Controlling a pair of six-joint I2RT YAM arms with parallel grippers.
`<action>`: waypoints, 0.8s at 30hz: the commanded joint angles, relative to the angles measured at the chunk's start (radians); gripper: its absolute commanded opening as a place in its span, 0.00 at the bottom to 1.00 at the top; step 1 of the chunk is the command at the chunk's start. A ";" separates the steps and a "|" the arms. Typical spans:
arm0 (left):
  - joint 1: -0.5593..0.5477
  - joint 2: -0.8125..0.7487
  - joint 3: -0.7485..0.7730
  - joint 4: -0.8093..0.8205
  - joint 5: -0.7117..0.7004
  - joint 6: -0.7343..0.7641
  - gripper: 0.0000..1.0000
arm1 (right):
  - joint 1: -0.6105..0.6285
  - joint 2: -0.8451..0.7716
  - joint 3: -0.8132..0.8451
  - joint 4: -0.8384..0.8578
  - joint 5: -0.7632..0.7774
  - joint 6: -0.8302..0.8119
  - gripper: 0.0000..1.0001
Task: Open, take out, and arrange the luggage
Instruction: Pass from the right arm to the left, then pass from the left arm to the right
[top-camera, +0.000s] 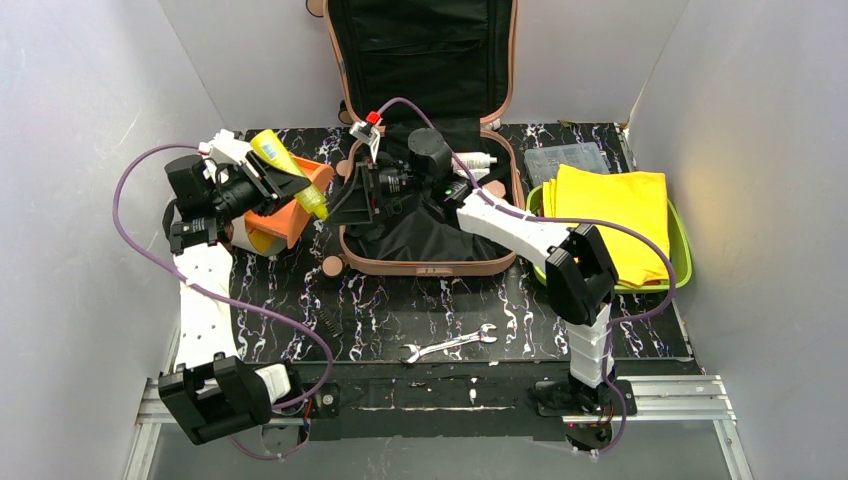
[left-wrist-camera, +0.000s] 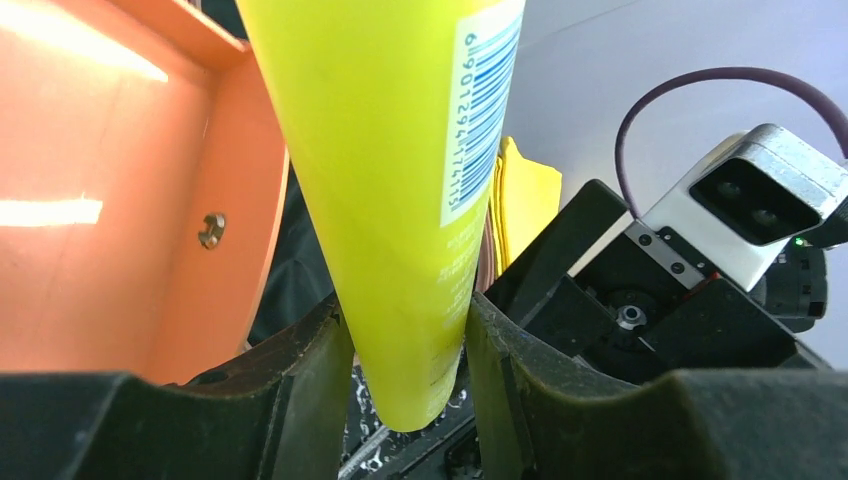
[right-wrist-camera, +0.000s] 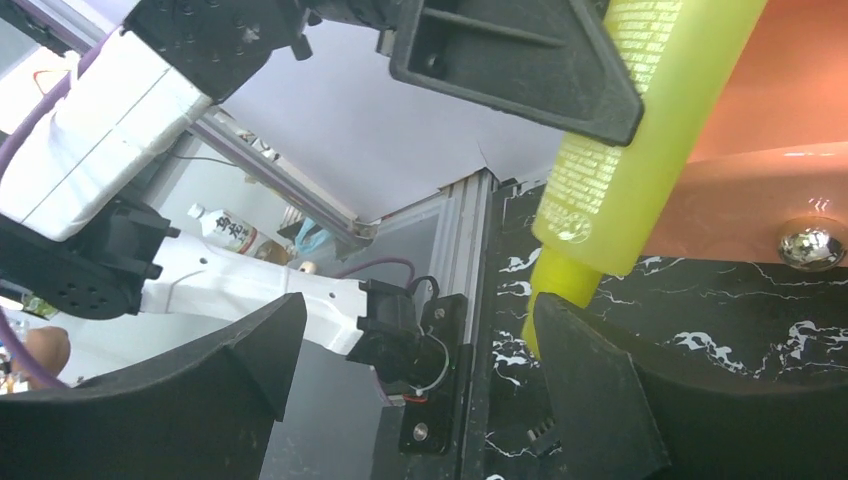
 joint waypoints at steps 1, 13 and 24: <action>0.022 -0.073 -0.021 -0.035 0.018 -0.062 0.00 | 0.012 0.008 0.064 -0.051 0.042 -0.104 0.93; 0.043 -0.123 -0.076 -0.032 0.017 -0.129 0.00 | 0.049 0.007 0.079 -0.302 0.171 -0.334 0.91; 0.055 -0.143 -0.079 -0.095 -0.029 -0.100 0.00 | 0.091 0.023 0.143 -0.408 0.248 -0.455 0.70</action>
